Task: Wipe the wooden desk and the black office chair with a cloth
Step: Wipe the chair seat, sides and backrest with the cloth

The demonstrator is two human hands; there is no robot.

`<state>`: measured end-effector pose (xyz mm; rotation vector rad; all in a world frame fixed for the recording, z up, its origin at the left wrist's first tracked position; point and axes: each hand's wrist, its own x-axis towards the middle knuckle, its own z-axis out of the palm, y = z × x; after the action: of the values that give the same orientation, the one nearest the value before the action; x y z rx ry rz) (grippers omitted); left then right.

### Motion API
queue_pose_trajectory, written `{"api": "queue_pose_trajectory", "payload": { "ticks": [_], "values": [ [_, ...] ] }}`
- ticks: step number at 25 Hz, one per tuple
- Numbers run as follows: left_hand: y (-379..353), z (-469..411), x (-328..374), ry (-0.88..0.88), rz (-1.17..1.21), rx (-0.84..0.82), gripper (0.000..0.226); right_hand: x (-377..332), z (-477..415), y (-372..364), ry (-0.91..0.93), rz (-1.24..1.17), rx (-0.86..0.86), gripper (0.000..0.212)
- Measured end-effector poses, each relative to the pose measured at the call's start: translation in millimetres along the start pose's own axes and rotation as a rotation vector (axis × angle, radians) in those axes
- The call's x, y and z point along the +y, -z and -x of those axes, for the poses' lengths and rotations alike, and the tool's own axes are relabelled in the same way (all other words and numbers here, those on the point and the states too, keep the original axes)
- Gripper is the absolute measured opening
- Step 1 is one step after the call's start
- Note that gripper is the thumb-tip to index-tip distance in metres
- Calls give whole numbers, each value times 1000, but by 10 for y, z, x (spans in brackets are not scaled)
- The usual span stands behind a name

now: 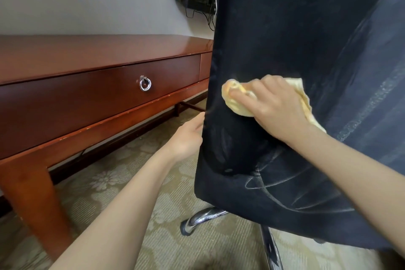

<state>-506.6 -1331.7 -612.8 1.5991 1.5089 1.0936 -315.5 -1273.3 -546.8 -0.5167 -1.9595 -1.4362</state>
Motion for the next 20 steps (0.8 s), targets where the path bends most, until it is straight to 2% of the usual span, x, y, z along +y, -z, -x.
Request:
{"api": "queue_pose_trajectory", "payload": {
  "ticks": [3, 5, 10, 13, 17, 20],
  "values": [
    [18, -10, -28, -12, 31, -5, 68, -127, -237, -119, -139, -53, 90, 33],
    [17, -13, -29, -8, 38, 11, 67, -309, -235, -149, -185, -77, 81, 30],
    [3, 34, -15, 6, 5, 22, 68, -851, 303, -292, 11, -155, -190, 36],
    [-5, 52, 16, 51, 20, 45, 78, -1038, 619, -313, 142, -234, -372, 40],
    [-86, 61, 72, 51, -27, 73, 77, -976, 1091, -176, 397, -247, -581, 37],
    [-152, 50, 95, 76, -50, 120, 72, -715, 1174, -33, 445, -206, -612, 31]
  ]
}}
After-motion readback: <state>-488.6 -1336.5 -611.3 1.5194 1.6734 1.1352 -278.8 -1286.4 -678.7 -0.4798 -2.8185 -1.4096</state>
